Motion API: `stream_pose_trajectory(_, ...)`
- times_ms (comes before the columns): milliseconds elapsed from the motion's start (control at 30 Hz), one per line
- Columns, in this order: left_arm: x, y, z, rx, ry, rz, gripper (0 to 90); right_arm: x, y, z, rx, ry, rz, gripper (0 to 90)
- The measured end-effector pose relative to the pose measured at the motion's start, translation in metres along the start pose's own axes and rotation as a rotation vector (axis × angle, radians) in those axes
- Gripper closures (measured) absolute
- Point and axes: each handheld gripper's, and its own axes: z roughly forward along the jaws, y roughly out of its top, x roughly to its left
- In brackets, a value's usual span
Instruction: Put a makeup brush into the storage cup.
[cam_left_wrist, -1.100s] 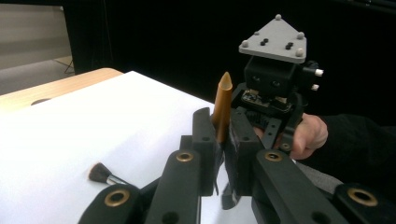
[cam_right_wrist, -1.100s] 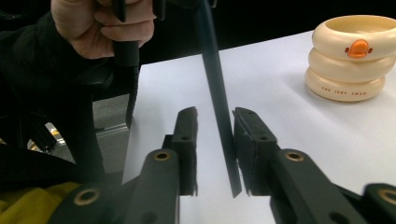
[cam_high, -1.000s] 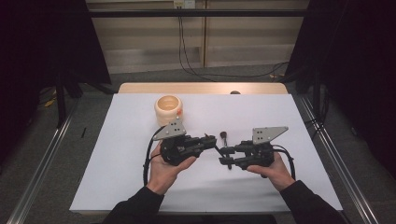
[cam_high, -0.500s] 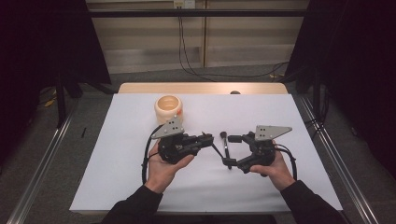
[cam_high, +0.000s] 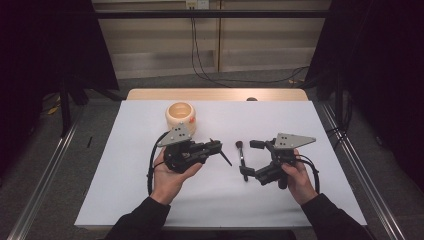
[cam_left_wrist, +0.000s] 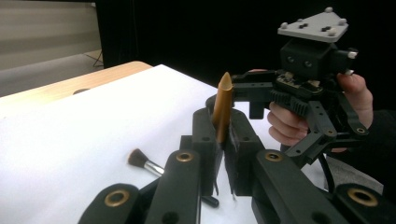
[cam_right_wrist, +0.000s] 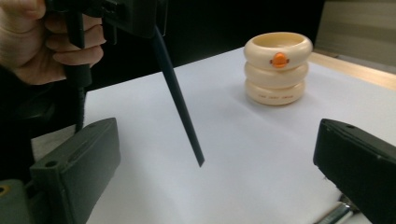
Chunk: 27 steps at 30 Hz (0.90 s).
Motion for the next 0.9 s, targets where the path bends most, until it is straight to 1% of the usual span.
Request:
stream_pose_trajectory(67, 0.002, 0.0, -0.002, 0.007, 0.002, 0.006, 83.9, 0.001, -0.001, -0.001, -0.012, -0.02, -0.004, 0.5)
stream_pose_trajectory(100, 0.003, 0.0, -0.002, 0.008, 0.008, 0.006, 83.9, 0.001, -0.002, -0.002, -0.015, -0.035, -0.015, 0.6)
stream_pose_trajectory(133, 0.003, -0.001, -0.003, 0.001, 0.009, -0.002, 83.9, 0.002, -0.003, -0.003, -0.013, -0.048, -0.01, 0.6)
stream_pose_trajectory(200, 0.004, 0.0, -0.006, 0.005, 0.017, -0.013, 83.9, 0.002, -0.005, -0.006, -0.007, -0.077, -0.005, 0.8)
stream_pose_trajectory(233, 0.004, 0.0, -0.007, 0.001, 0.019, -0.012, 83.9, 0.002, -0.007, -0.009, -0.002, -0.086, -0.007, 0.6)
stream_pose_trajectory(267, 0.004, 0.001, -0.009, 0.008, 0.023, -0.003, 83.9, 0.002, -0.008, -0.011, 0.0, -0.09, -0.004, 0.4)
stream_pose_trajectory(300, 0.004, 0.001, -0.01, -0.004, 0.025, -0.011, 83.9, 0.002, -0.009, -0.014, -0.007, -0.102, -0.007, 0.6)
stream_pose_trajectory(333, 0.005, 0.002, -0.012, 0.0, 0.03, -0.006, 83.9, 0.003, -0.01, -0.018, -0.022, -0.119, -0.01, 0.6)
stream_pose_trajectory(400, 0.007, 0.002, -0.014, -0.003, 0.033, -0.003, 83.9, 0.003, -0.012, -0.023, -0.028, -0.125, -0.003, 0.5)
stream_pose_trajectory(433, 0.007, 0.003, -0.015, -0.001, 0.038, -0.004, 83.9, 0.003, -0.014, -0.026, -0.025, -0.14, -0.004, 0.5)
stream_pose_trajectory(500, 0.009, 0.003, -0.017, -0.003, 0.046, -0.005, 83.9, 0.004, -0.017, -0.03, -0.026, -0.145, -0.012, 0.5)
stream_pose_trajectory(533, 0.01, 0.003, -0.017, -0.004, 0.049, -0.004, 83.9, 0.004, -0.019, -0.033, -0.026, -0.16, -0.013, 0.5)
stream_pose_trajectory(600, 0.011, 0.003, -0.019, -0.006, 0.057, -0.006, 83.9, 0.004, -0.021, -0.035, -0.031, -0.168, -0.014, 0.6)
stream_pose_trajectory(633, 0.012, 0.003, -0.019, -0.008, 0.052, -0.006, 83.9, 0.005, -0.021, -0.037, -0.035, -0.176, -0.01, 0.6)
stream_pose_trajectory(667, 0.013, 0.004, -0.02, -0.007, 0.056, -0.001, 83.9, 0.005, -0.022, -0.039, -0.038, -0.18, -0.008, 0.6)
stream_pose_trajectory(700, 0.013, 0.003, -0.021, -0.006, 0.061, -0.009, 83.9, 0.005, -0.022, -0.04, -0.037, -0.183, -0.006, 0.7)
stream_pose_trajectory(733, 0.014, 0.003, -0.021, 0.001, 0.082, -0.007, 83.9, 0.006, -0.022, -0.042, -0.038, -0.19, -0.007, 0.7)
stream_pose_trajectory(767, 0.015, 0.002, -0.021, -0.003, 0.071, -0.008, 83.9, 0.006, -0.023, -0.043, -0.039, -0.196, -0.004, 0.7)
stream_pose_trajectory(800, 0.016, 0.002, -0.022, 0.001, 0.072, -0.005, 83.9, 0.006, -0.023, -0.044, -0.042, -0.198, -0.008, 0.6)
stream_pose_trajectory(867, 0.018, 0.001, -0.024, 0.001, 0.08, -0.015, 83.9, 0.006, -0.024, -0.047, -0.042, -0.209, -0.004, 0.4)
stream_pose_trajectory(900, 0.019, 0.001, -0.025, 0.012, 0.087, -0.008, 83.9, 0.006, -0.025, -0.048, -0.042, -0.216, -0.003, 0.4)
